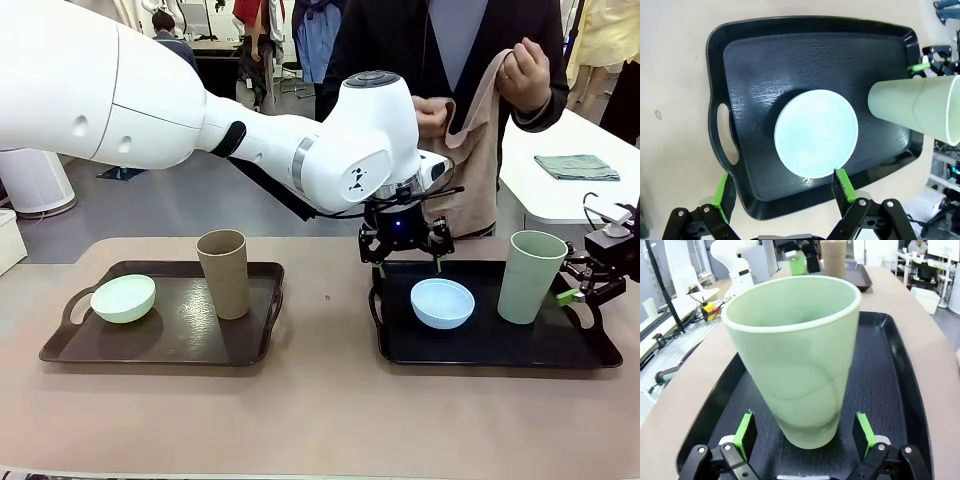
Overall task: Set up a tray with a mat and arrange the tableware.
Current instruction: Pick up the Picnic Bowl and Reusable plastic cup from the Handle tray in front of the human's position and hold them in the air.
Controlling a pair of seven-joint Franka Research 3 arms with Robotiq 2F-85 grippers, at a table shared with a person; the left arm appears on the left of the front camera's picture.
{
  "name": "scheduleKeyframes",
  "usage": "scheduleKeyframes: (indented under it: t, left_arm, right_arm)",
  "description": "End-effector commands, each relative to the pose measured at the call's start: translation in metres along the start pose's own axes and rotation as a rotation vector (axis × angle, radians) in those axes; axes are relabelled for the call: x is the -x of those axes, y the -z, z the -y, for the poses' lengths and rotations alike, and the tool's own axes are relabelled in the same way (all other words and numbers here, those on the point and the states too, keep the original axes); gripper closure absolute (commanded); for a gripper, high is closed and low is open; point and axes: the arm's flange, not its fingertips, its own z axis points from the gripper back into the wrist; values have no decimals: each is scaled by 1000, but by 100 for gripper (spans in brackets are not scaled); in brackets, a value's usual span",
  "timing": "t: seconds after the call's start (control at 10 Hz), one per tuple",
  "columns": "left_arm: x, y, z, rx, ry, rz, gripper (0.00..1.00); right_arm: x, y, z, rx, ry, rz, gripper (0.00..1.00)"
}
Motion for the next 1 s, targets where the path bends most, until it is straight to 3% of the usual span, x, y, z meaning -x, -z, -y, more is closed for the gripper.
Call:
scheduleKeyframes:
  t: [0.0, 0.5, 0.9]
  left_arm:
    - [-4, 4, 5, -20, -9, -3, 0]
    - [-8, 39, 3, -36, 4, -59, 0]
    - [-10, 62, 5, -27, 28, -15, 0]
  right_arm:
    - [-4, 7, -12, 1, 12, -21, 0]
    - [-15, 31, -15, 24, -64, -9, 0]
    - [-19, 43, -9, 25, -82, -18, 0]
